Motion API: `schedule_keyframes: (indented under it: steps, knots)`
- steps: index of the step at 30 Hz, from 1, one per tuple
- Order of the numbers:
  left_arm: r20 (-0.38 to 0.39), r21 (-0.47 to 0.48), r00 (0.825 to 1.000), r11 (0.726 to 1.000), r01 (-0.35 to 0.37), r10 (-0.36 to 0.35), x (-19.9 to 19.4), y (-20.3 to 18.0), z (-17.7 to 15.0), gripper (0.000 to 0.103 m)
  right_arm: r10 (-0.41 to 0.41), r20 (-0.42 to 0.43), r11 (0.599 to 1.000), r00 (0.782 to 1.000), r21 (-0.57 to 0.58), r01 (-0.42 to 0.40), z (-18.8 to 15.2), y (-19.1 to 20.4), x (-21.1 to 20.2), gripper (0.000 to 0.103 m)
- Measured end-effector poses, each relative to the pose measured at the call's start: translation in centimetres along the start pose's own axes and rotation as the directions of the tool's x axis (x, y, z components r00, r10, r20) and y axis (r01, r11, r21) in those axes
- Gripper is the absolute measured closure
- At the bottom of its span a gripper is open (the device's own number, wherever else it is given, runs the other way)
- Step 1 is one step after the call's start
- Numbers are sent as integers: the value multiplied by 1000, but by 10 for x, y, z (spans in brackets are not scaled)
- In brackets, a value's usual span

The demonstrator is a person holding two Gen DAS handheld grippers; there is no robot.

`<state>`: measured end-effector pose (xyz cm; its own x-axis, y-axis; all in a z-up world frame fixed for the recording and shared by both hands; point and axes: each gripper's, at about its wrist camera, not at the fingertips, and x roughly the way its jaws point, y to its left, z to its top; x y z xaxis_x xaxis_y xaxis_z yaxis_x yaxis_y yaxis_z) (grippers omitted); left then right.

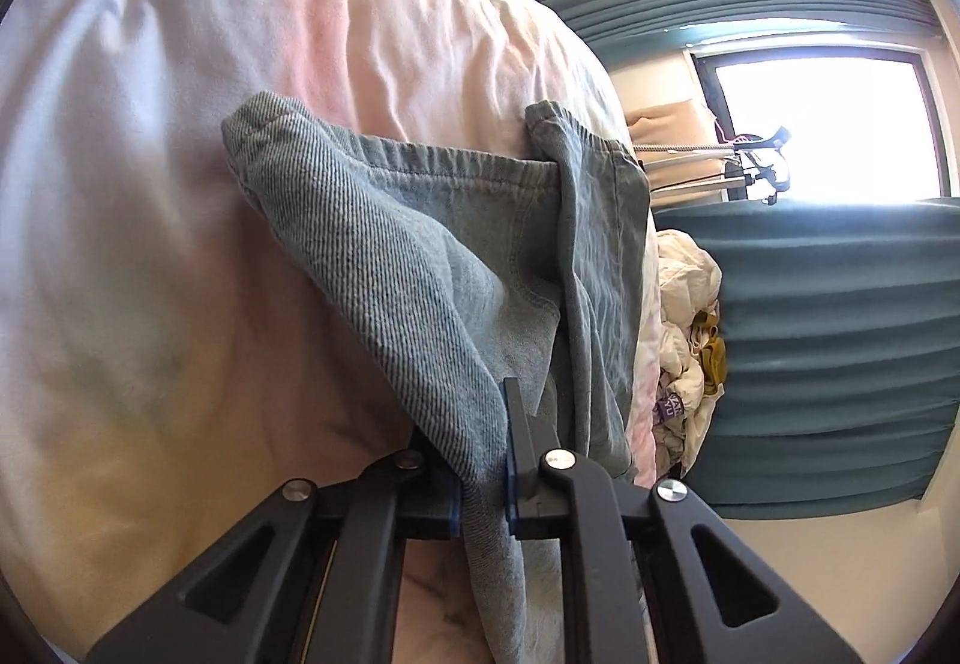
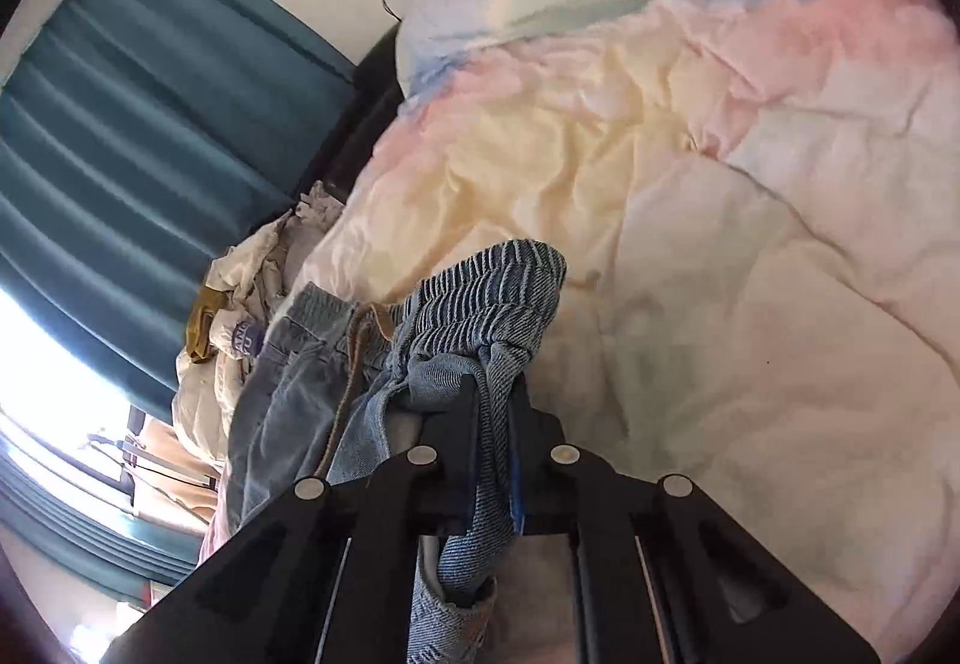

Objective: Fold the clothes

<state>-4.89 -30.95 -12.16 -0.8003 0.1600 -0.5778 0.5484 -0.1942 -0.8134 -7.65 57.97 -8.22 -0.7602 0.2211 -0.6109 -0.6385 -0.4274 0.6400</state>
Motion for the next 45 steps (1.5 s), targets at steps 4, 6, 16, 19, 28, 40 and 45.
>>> schedule_keyframes:
  steps: [4, 6, 16, 19, 28, 40, 45]
  knots:
    - [24, -5, 1000, 1000, -9, 9, -4, -2, 1, 94, -20, 94, 999, 995, -34, 24, 2, 11, -34, 98]
    - [38, 9, 999, 1000, -18, 18, -5, -8, 2, 94, -34, 110, 998, 993, -42, 39, 3, 11, -41, 98]
    - [103, 129, 992, 988, -87, 73, 4, -74, 21, 95, -13, 28, 999, 1000, -43, 14, 16, 32, -19, 98]
    - [103, 180, 990, 977, -116, 98, 25, -117, 38, 95, 10, 28, 994, 1000, -106, -7, 29, 71, -9, 98]
    - [112, 309, 973, 924, -225, 200, 138, -221, 74, 95, 39, 24, 991, 999, -132, -35, 64, 173, 67, 98]
    - [180, 385, 888, 801, -459, 423, 316, -252, 90, 95, -121, 35, 939, 992, -321, 126, 39, 234, 248, 97]
    - [178, 389, 875, 784, -483, 451, 329, -254, 96, 95, -147, 18, 925, 989, -352, 144, 29, 227, 281, 94]
